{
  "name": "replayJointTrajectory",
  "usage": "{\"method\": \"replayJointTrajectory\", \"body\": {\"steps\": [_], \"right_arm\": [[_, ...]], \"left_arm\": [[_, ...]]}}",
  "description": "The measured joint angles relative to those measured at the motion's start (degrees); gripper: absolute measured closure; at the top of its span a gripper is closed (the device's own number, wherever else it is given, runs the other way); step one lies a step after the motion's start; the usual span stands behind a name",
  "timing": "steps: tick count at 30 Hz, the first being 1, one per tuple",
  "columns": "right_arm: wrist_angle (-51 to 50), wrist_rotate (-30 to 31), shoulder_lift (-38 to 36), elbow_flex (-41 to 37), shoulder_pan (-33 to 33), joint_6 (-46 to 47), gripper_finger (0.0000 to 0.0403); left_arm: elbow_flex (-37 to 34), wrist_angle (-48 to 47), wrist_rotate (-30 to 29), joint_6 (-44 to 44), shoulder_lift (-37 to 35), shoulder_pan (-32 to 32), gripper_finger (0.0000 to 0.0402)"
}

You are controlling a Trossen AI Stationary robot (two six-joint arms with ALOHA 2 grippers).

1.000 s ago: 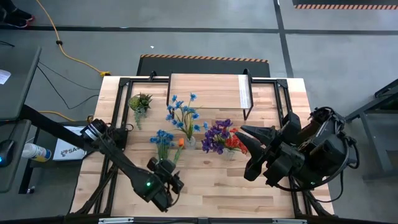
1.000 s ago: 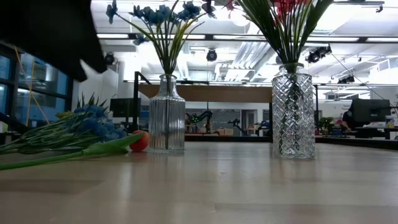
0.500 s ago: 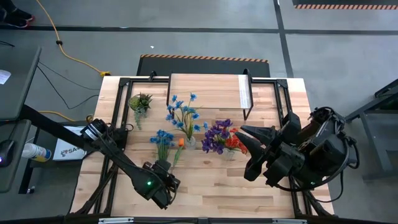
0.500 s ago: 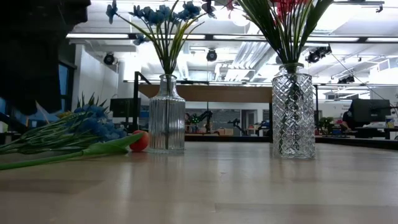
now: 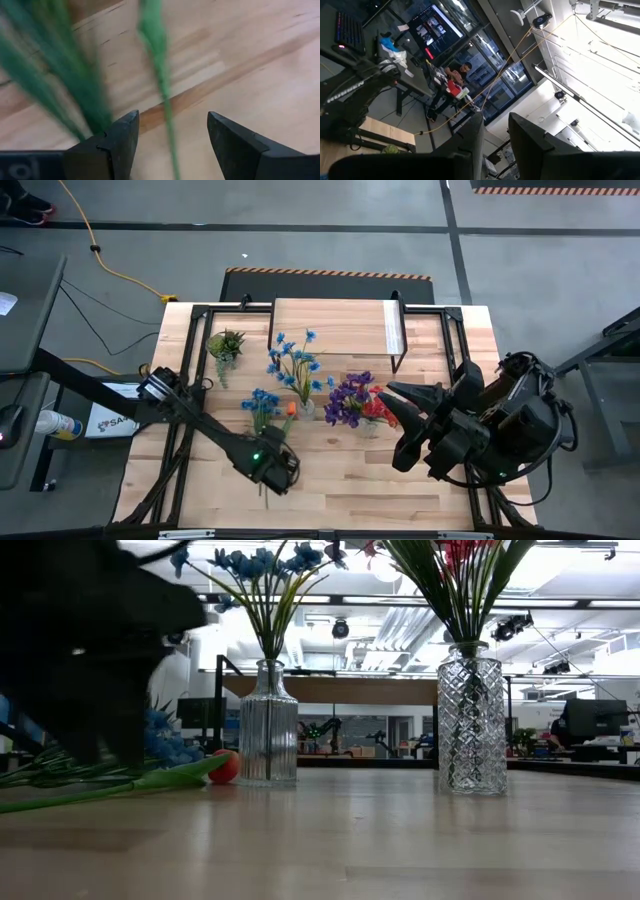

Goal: Pick and place flowers into a vace then onto a shelf
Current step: Put the orange flower into the left transparent flower vase

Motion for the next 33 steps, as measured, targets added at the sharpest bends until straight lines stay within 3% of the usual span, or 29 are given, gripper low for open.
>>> {"method": "replayJointTrajectory", "body": {"steps": [11, 22, 27, 33], "right_arm": [[0.0, 0.0, 0.0, 0.0, 0.0, 0.0, 0.0320], [0.0, -0.1, 0.0, 0.0, 0.0, 0.0, 0.0320], [0.0, -0.1, 0.0, 0.0, 0.0, 0.2, 0.0320], [0.0, -0.1, 0.0, 0.0, 0.0, 0.2, 0.0320]], "left_arm": [[0.0, 1.4, 1.7, 3.8, 0.1, 3.2, 0.0133], [0.5, 4.6, 6.6, 4.0, 5.7, 3.1, 0.0137], [0.3, 5.0, 6.4, 3.3, 5.6, 3.1, 0.0188], [0.2, 5.2, 6.5, 0.7, 5.5, 3.1, 0.0300]]}}
